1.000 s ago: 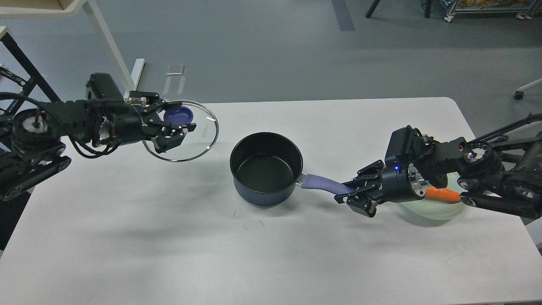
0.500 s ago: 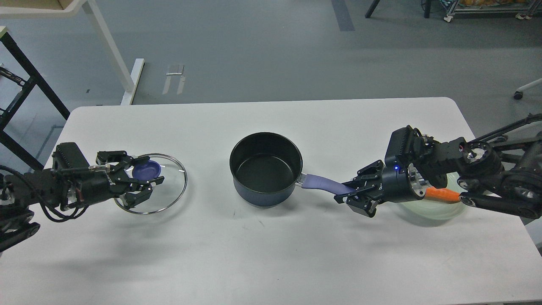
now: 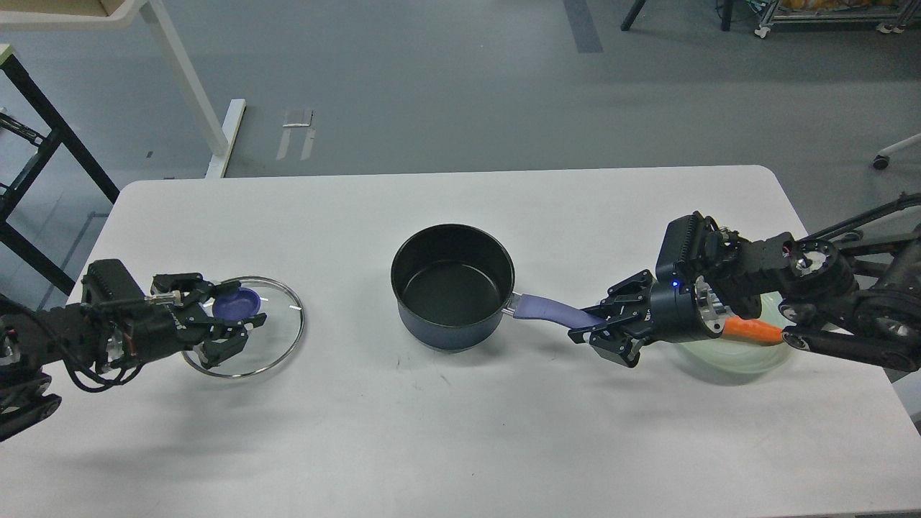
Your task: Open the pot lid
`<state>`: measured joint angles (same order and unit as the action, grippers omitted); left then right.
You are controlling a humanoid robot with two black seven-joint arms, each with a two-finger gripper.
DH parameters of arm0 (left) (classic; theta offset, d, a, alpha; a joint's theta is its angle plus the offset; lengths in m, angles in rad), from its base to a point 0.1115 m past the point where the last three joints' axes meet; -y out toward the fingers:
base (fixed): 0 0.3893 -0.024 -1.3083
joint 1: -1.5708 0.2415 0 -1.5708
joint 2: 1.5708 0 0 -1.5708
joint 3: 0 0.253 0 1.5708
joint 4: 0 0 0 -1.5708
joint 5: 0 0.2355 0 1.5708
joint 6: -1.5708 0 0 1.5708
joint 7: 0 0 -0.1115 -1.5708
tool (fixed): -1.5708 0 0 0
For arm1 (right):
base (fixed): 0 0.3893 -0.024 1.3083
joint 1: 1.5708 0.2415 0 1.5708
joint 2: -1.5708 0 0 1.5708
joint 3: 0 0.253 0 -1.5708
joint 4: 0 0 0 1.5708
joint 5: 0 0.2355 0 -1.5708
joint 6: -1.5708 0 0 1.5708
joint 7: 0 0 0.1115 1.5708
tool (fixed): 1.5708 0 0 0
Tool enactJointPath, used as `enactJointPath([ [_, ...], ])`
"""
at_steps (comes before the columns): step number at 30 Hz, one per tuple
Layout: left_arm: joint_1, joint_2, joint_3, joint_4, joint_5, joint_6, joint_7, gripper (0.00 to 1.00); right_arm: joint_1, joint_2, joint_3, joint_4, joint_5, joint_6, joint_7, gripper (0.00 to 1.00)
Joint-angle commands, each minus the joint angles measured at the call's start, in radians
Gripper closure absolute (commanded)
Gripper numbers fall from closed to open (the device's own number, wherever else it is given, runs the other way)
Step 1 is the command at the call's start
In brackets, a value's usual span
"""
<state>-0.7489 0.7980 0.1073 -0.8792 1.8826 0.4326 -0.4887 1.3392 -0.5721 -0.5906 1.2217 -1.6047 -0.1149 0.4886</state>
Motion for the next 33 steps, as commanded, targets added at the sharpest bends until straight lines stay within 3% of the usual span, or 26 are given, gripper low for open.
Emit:
enactJointPath([
  [1, 0.003, -0.01, 0.002, 0.017, -0.002, 0.001, 0.0, 0.29, 0.0, 0.0, 0.0, -0.001, 0.0, 0.0, 0.0, 0.68],
  [5, 0.003, -0.014, 0.002, 0.017, -0.029, 0.001, 0.0, 0.08, 0.0, 0.0, 0.0, -0.001, 0.0, 0.0, 0.0, 0.68],
  [12, -0.001, -0.005, 0.012, 0.002, -0.042, 0.0, 0.0, 0.02, 0.0, 0.002, 0.0, -0.001, 0.0, 0.0, 0.0, 0.68],
  [16, -0.026, 0.03, -0.005, -0.099, -0.164, -0.017, 0.0, 0.02, 0.0, 0.0, 0.0, 0.001, 0.0, 0.0, 0.0, 0.67],
  [19, -0.102, 0.084, -0.006, -0.22, -0.391, -0.109, 0.0, 0.01, 0.0, 0.0, 0.0, 0.001, 0.0, 0.0, 0.0, 0.66],
  [22, -0.177, 0.089, -0.023, -0.267, -0.719, -0.23, 0.0, 0.01, 0.0, 0.0, 0.0, 0.001, 0.0, 0.0, 0.0, 0.65],
  [28, -0.218, 0.024, -0.121, -0.258, -1.513, -0.383, 0.0, 0.01, 0.0, 0.0, 0.0, 0.001, 0.0, 0.0, 0.0, 0.63],
  [33, -0.207, -0.078, -0.173, -0.178, -1.766, -0.405, 0.0, 0.01, 0.0, 0.0, 0.0, -0.001, 0.0, 0.0, 0.0, 0.63],
])
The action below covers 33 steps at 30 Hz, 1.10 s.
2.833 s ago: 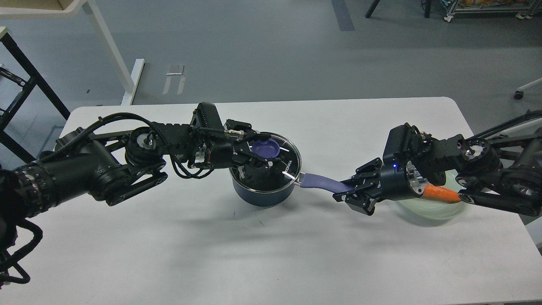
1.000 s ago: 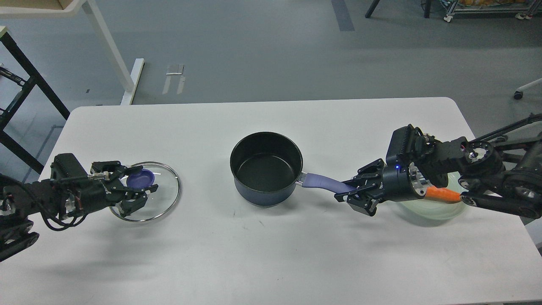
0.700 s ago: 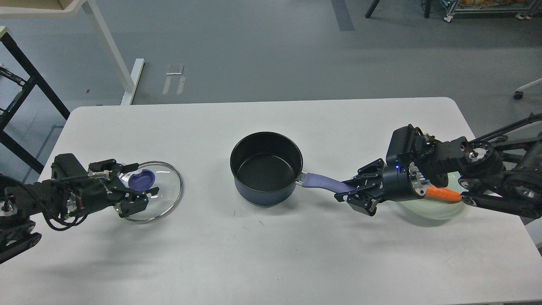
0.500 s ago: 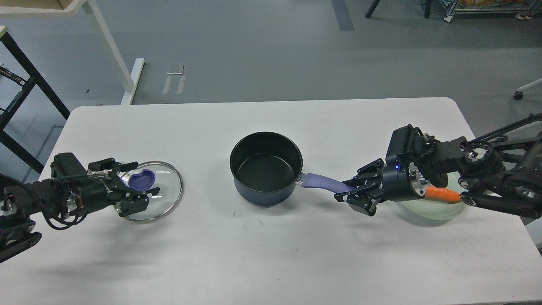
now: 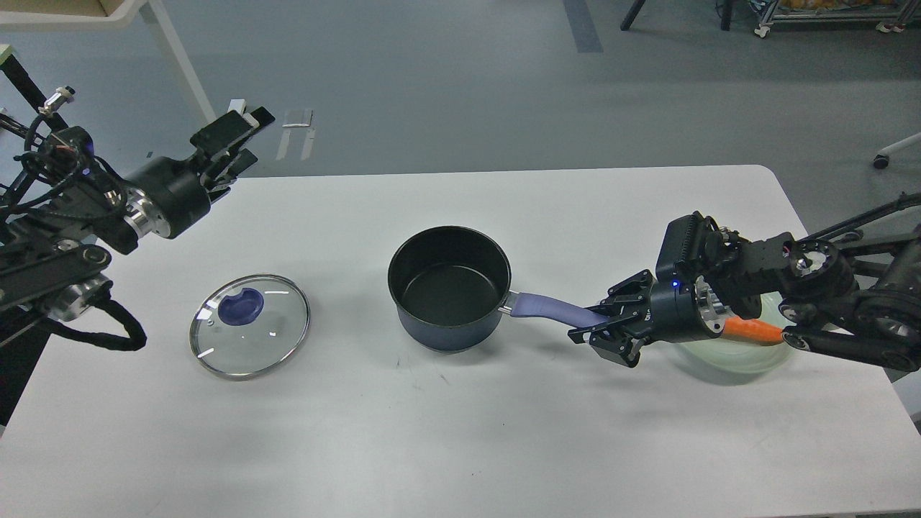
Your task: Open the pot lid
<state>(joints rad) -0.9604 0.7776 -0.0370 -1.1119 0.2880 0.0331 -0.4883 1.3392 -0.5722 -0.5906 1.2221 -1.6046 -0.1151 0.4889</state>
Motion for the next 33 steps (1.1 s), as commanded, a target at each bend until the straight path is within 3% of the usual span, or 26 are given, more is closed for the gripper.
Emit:
enactJointPath([
  [1, 0.006, -0.084, -0.04, 0.076, -0.171, -0.002, 0.0, 0.01, 0.0, 0.002, 0.0, -0.001, 0.0, 0.0, 0.0, 0.63],
  [6, 0.011, -0.161, -0.084, 0.152, -0.184, 0.045, 0.0, 0.01, 0.0, 0.003, 0.0, -0.004, 0.0, 0.0, 0.0, 0.57],
  [12, 0.064, -0.182, -0.192, 0.159, -0.185, -0.05, 0.0, 0.01, 0.008, -0.018, 0.005, 0.004, 0.011, 0.0, 0.0, 0.08],
  [13, 0.066, -0.182, -0.192, 0.161, -0.185, -0.067, 0.0, 0.01, 0.014, -0.027, 0.009, 0.007, 0.023, 0.0, 0.0, 0.04],
  [20, 0.084, -0.181, -0.204, 0.161, -0.191, -0.093, 0.027, 0.01, 0.077, -0.118, 0.034, 0.08, 0.237, 0.003, 0.0, 0.03],
  [25, 0.097, -0.182, -0.205, 0.161, -0.191, -0.111, 0.028, 0.01, 0.06, -0.196, 0.178, 0.1, 0.504, 0.005, 0.0, 0.03],
  [33, 0.144, -0.198, -0.227, 0.161, -0.191, -0.131, 0.028, 0.01, -0.225, -0.224, 0.556, 0.088, 1.098, -0.001, 0.0, 0.03],
])
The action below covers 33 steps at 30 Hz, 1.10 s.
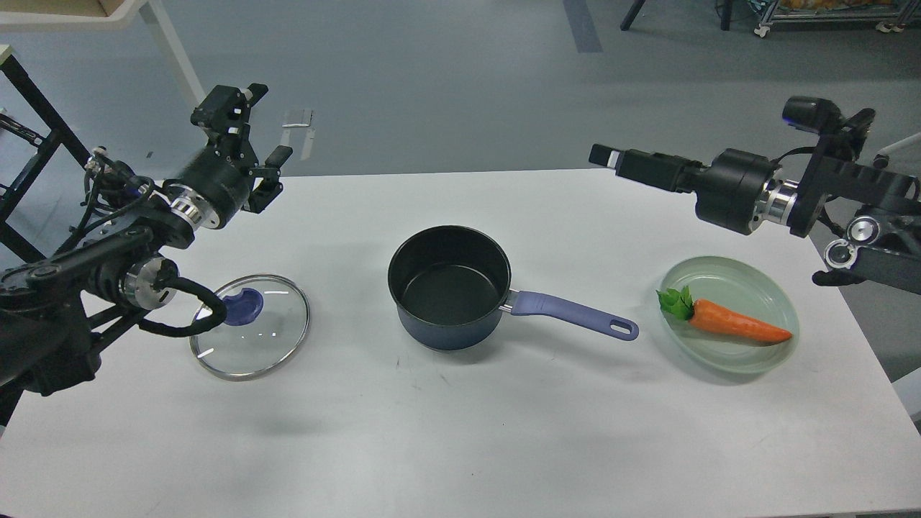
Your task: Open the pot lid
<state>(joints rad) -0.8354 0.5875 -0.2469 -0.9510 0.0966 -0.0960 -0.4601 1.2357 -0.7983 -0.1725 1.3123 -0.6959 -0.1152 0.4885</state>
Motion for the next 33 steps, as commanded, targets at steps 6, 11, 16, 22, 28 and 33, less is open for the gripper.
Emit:
enactJointPath([
  [6, 0.056, -0.051, -0.087, 0.03, 0.005, -0.051, 0.017, 0.01, -0.402, 0.106, 0.413, -0.028, 0.517, -0.001, 0.0, 0.03],
  [11, 0.105, -0.098, -0.164, 0.054, 0.003, -0.082, 0.073, 0.01, -0.568, 0.224, 0.577, -0.116, 0.654, 0.012, 0.0, 0.02],
  [16, 0.176, -0.147, -0.258, 0.054, 0.006, -0.12, 0.107, 0.01, -0.605, 0.255, 0.604, -0.189, 0.665, 0.211, 0.0, 0.01],
  [22, 0.211, -0.163, -0.298, 0.049, 0.008, -0.179, 0.112, 0.01, -0.604, 0.254, 0.59, -0.337, 0.702, 0.563, 0.0, 0.01],
  [28, 0.234, -0.193, -0.36, 0.04, 0.014, -0.174, 0.1, 0.01, -0.602, 0.269, 0.613, -0.334, 0.702, 0.562, 0.0, 0.0],
  [33, 0.234, -0.195, -0.368, 0.038, 0.015, -0.159, 0.101, 0.01, -0.604, 0.283, 0.668, -0.343, 0.702, 0.562, 0.0, 0.0],
])
